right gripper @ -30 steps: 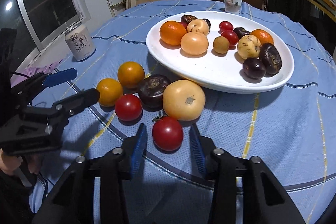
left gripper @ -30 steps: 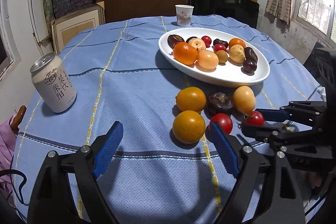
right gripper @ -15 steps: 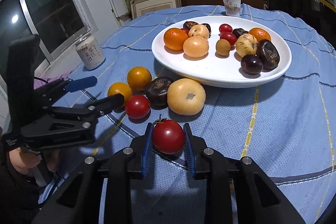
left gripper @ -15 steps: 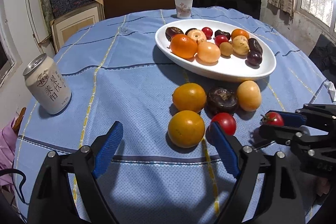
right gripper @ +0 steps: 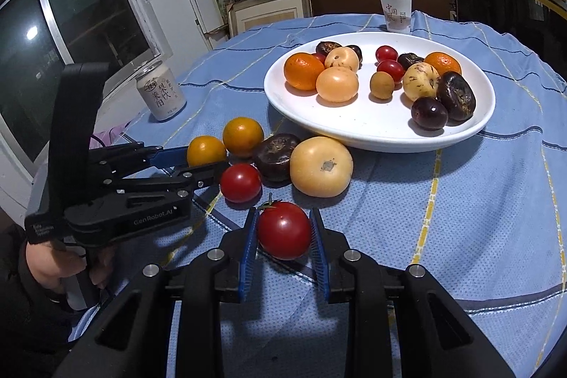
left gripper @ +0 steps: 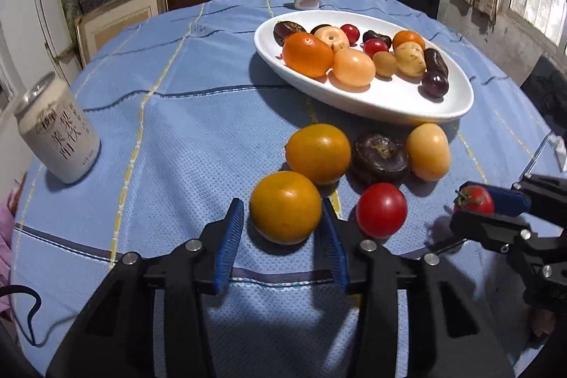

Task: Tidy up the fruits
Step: 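Grasp another red tomato with the right tool while the left tool grasps an orange fruit, then carry the tomato and orange fruit onto the plate and open both tools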

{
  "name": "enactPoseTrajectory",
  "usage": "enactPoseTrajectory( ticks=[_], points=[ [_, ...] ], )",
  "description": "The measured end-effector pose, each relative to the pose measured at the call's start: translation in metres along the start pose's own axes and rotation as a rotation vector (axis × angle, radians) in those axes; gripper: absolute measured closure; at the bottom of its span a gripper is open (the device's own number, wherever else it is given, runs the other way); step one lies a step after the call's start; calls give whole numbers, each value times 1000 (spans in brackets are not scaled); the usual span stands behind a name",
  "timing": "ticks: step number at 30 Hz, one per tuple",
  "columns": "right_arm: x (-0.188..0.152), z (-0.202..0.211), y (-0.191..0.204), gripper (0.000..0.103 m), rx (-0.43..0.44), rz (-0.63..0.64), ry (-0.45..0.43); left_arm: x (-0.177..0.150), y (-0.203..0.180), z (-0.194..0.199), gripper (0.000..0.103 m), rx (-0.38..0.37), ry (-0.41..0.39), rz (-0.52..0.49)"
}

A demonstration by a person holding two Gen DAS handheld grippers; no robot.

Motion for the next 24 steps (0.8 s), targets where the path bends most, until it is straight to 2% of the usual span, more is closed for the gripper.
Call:
enactPoseTrajectory(
  ticks=[8,11,24],
  points=[
    [0,-1,0,74,13,-5,7,2,-6,-2,56,6,-5,-21],
    [0,-1,-1,74,14,-7,6,2,-11,1,66,6,-18,-47],
    [-1,3,-1,74,10,-4,-14,3,-12,11,66,32,-56,-57]
  ],
)
Point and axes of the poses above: each gripper's, at about its wrist camera, not at the fingertips, and z roughly against the way its jaws point, y to its left, x to its top, the point moved 8 cm from there along -z, roughly the way its jaws point, and after that the axes turned 9 degrees about -x, right-handed, at the moved point
